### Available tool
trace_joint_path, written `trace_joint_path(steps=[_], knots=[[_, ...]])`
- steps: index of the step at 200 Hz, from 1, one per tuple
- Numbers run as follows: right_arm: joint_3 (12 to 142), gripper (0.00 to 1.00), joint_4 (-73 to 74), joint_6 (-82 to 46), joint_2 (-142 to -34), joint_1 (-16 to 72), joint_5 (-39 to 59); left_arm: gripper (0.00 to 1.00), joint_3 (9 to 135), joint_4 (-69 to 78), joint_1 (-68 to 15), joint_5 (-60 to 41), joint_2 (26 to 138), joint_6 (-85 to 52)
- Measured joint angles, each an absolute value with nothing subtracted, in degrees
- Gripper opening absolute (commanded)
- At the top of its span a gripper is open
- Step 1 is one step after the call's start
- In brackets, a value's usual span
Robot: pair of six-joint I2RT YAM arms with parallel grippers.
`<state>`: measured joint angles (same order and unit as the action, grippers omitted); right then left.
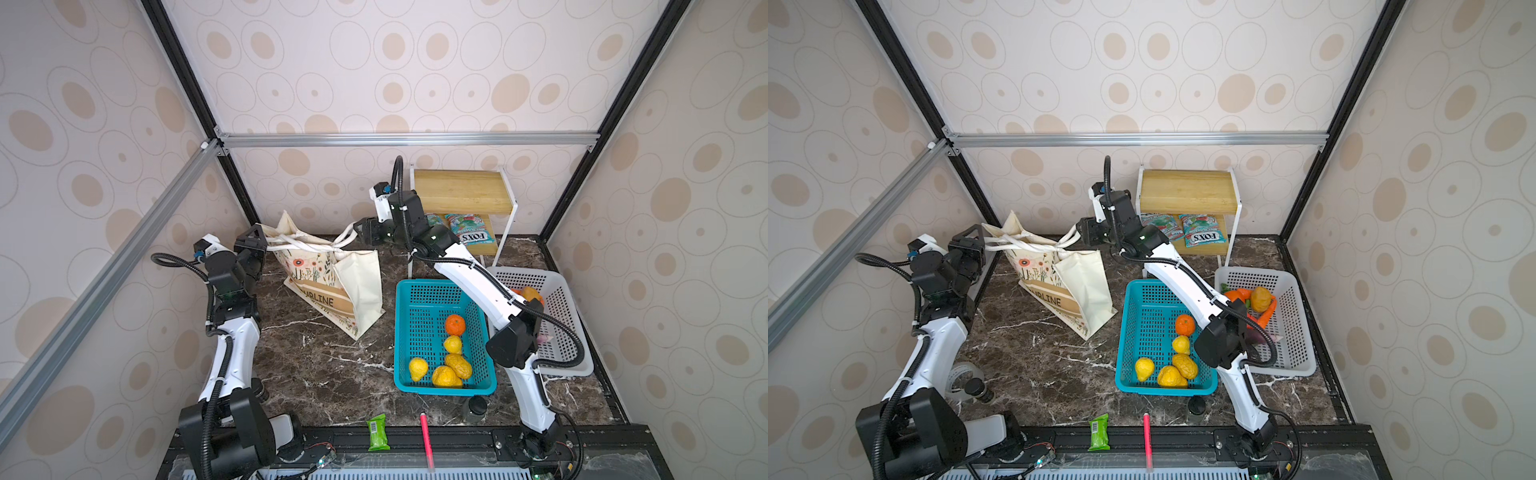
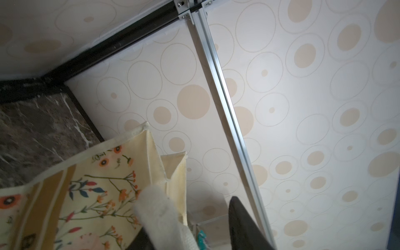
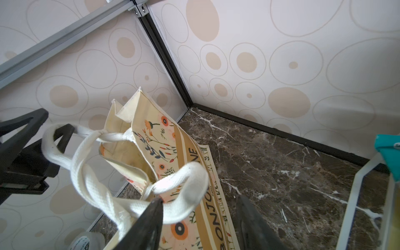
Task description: Place the food into the grocery bag and tie it
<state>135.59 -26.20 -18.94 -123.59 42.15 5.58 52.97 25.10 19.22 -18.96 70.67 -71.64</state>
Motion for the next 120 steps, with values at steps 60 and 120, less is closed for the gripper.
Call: trace_joint_path(steps=[60, 120], knots=[[119.35, 0.76, -25.85, -16.75, -107.85, 42.5, 10.72, 0.99, 55.77, 10.59, 19.22, -15.33, 63.22, -58.48], [97.27, 0.84, -31.4, -10.28, -86.32, 41.08, 4.69, 0.99, 58.61, -6.42, 18.92, -11.25, 54.54, -39.24]])
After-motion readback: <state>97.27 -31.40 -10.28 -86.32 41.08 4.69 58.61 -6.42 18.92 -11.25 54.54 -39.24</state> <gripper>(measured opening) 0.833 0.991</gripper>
